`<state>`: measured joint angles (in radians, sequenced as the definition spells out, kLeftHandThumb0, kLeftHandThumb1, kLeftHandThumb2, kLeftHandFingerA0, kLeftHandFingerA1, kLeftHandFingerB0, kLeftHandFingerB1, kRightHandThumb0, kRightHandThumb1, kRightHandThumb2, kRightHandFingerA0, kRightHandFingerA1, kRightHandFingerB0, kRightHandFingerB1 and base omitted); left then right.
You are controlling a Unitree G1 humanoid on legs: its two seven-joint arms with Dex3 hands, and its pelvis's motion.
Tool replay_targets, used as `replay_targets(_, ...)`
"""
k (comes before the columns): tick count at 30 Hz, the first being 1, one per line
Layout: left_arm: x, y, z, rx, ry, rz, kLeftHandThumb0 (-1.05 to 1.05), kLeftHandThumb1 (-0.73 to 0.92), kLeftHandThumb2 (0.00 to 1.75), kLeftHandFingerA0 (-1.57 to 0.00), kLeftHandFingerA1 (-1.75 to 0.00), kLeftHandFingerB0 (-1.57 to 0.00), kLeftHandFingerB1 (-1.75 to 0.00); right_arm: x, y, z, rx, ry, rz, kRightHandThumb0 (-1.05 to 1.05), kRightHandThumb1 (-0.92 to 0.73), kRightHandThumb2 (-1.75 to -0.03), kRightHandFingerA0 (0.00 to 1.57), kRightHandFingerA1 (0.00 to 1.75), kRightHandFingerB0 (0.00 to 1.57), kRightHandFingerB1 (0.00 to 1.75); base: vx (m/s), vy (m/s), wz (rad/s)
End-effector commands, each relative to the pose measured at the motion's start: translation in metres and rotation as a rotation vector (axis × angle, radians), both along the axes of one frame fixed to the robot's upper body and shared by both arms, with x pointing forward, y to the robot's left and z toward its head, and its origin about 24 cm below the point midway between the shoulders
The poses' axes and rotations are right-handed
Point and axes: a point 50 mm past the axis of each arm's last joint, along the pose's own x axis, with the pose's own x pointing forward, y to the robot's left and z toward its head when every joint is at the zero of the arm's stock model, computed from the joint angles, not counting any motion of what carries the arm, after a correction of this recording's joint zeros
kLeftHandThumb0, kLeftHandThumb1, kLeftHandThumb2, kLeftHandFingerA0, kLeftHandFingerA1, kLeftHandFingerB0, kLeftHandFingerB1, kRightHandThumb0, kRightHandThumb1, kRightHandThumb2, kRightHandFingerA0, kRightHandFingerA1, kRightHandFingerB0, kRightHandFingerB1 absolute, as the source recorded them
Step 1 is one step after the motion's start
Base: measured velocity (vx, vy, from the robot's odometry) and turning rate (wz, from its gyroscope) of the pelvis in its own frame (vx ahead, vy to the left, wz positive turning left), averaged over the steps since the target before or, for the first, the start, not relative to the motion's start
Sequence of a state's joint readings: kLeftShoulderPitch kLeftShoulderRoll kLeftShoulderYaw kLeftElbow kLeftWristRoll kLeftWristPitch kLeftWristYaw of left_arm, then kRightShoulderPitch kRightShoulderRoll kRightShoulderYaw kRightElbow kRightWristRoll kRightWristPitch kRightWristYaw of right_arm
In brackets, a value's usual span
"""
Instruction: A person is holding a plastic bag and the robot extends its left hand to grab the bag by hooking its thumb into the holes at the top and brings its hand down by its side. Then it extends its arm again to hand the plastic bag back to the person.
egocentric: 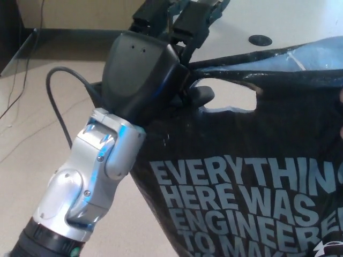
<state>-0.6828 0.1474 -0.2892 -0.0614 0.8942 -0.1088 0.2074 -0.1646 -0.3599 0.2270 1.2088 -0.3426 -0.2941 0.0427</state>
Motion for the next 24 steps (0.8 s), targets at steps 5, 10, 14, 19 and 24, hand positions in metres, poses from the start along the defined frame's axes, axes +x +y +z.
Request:
replay_targets(5, 0.003, -0.012, 0.001, -0.039, -0.04, -0.018, -0.61, 0.44, 0.72, -0.26, -0.44, -0.11, -0.36, -0.001, -0.007, 0.003, -0.018, -0.003, -0.013, -0.39, -0.68, -0.61, 0.69, 0.46, 0.61, 0.41, 0.0, 0.0, 0.0)
replay_targets(10, 0.004, -0.025, 0.001, -0.05, -0.059, -0.025, -0.62, 0.46, 0.75, -0.32, -0.47, -0.11, -0.38, -0.001, -0.006, 0.001, -0.022, 0.009, -0.018, -0.44, -0.65, -0.63, 0.66, 0.46, 0.57, 0.41, 0.0, 0.0, 0.0)
replay_targets(14, 0.004, -0.037, 0.0, -0.086, -0.021, -0.086, -0.51, 0.47, 0.74, -0.86, -0.94, -0.2, -0.4, 0.0, -0.005, 0.002, -0.019, 0.002, -0.009, -0.39, -0.69, -0.61, 0.69, 0.46, 0.61, 0.41, 0.0, 0.0, 0.0)
replay_targets(19, 0.003, -0.043, -0.002, -0.103, -0.044, -0.12, -0.12, 0.74, 0.68, -0.94, -1.75, -0.79, -0.49, 0.002, -0.005, 0.003, -0.017, -0.008, -0.01, -0.39, -0.68, -0.6, 0.71, 0.46, 0.61, 0.41, 0.0, 0.0, 0.0)
replay_targets(24, 0.002, -0.041, -0.006, -0.132, -0.085, -0.12, -0.08, 0.77, 0.78, -0.85, -1.75, -0.49, -1.67, 0.005, -0.006, 0.005, -0.026, -0.012, 0.006, -0.39, -0.69, -0.6, 0.7, 0.46, 0.61, 0.4, 0.0, 0.0, 0.0)
